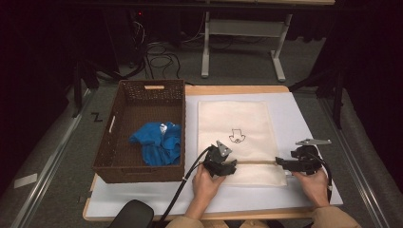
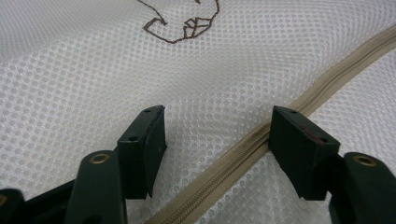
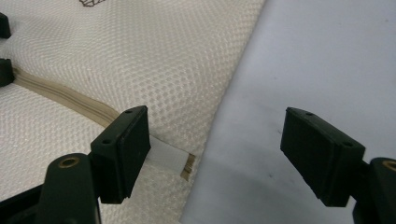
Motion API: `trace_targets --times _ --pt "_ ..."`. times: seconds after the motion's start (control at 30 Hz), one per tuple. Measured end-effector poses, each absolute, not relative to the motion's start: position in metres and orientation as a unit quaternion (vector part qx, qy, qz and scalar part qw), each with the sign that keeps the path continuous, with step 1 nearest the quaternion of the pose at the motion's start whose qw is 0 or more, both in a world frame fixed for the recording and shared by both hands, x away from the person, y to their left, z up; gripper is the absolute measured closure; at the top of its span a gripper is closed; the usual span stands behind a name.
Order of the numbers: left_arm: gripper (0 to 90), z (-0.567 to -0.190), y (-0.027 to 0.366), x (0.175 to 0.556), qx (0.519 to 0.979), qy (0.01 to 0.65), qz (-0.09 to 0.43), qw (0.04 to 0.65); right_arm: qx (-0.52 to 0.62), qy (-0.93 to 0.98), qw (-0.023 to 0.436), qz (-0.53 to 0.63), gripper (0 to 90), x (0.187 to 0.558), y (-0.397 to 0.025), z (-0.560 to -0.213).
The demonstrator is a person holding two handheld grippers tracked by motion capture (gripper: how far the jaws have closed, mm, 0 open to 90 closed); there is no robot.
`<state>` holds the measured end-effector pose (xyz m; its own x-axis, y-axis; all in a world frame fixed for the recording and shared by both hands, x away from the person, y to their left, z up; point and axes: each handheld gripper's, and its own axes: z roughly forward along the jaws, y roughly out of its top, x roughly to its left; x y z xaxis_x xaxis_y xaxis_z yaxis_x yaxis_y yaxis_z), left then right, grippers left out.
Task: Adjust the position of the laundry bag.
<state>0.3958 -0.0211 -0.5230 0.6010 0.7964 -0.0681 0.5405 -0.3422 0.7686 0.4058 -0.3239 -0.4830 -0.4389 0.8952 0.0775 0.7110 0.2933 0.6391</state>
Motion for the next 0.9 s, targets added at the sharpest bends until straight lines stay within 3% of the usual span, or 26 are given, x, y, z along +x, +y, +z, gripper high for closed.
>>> trace_targets --times 0.27,0.63,0.9 --pt "36.8 -0.523 -0.021 0.396 0.803 0.416 0.162 0.395 0.506 0.783 0.148 0.329 34.2 0.407 -0.322 -0.482" --pt "36.8 -0.523 -0.021 0.396 0.803 0.416 0.162 0.394 0.490 0.785 0.099 0.366 74.1 0.417 -0.317 -0.479" --pt "36.8 -0.523 -0.022 0.396 0.804 0.414 0.165 0.393 0.463 0.811 0.075 0.351 84.1 0.430 -0.310 -0.484"
